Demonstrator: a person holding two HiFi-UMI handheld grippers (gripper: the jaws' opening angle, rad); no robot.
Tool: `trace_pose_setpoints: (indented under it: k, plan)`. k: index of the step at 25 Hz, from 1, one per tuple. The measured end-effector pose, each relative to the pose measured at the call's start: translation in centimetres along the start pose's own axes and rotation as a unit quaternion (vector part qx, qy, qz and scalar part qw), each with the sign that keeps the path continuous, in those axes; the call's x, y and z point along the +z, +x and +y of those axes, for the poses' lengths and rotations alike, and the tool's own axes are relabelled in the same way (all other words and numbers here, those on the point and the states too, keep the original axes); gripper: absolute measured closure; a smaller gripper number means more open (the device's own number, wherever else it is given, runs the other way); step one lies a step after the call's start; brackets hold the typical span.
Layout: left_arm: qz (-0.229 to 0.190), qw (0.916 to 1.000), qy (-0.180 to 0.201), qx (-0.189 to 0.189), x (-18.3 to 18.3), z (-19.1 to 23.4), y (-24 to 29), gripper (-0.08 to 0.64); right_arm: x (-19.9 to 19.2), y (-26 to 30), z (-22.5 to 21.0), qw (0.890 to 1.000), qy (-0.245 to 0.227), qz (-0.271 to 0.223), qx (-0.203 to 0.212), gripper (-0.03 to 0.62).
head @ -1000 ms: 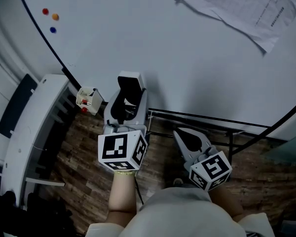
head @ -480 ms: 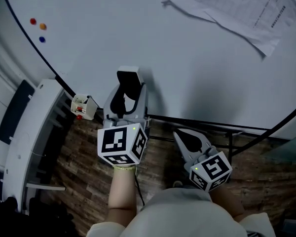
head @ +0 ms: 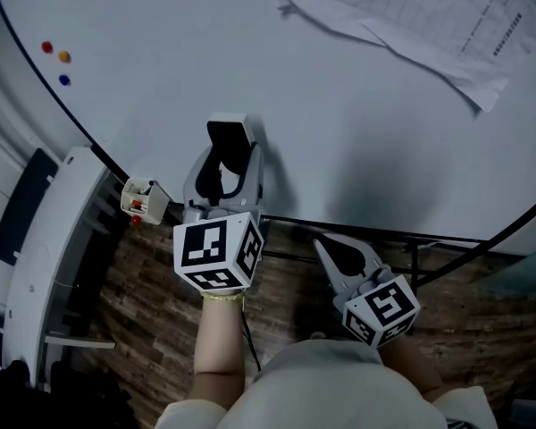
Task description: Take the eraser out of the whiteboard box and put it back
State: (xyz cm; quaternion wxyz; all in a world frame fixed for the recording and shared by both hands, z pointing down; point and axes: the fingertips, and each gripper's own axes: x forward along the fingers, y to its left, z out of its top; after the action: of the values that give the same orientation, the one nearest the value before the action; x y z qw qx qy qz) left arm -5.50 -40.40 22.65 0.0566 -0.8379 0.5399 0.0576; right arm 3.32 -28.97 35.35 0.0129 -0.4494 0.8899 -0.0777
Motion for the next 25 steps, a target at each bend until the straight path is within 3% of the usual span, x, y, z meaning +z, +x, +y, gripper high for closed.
trace_pose_setpoints:
  k: [25]
  plan:
    - [-0.005,0.9999,0.012,0.01,-0.3,0.6,4.1,0.327,0.6,1.4,-3.2,1.0,0.001,-0.007,-0.009,0.586]
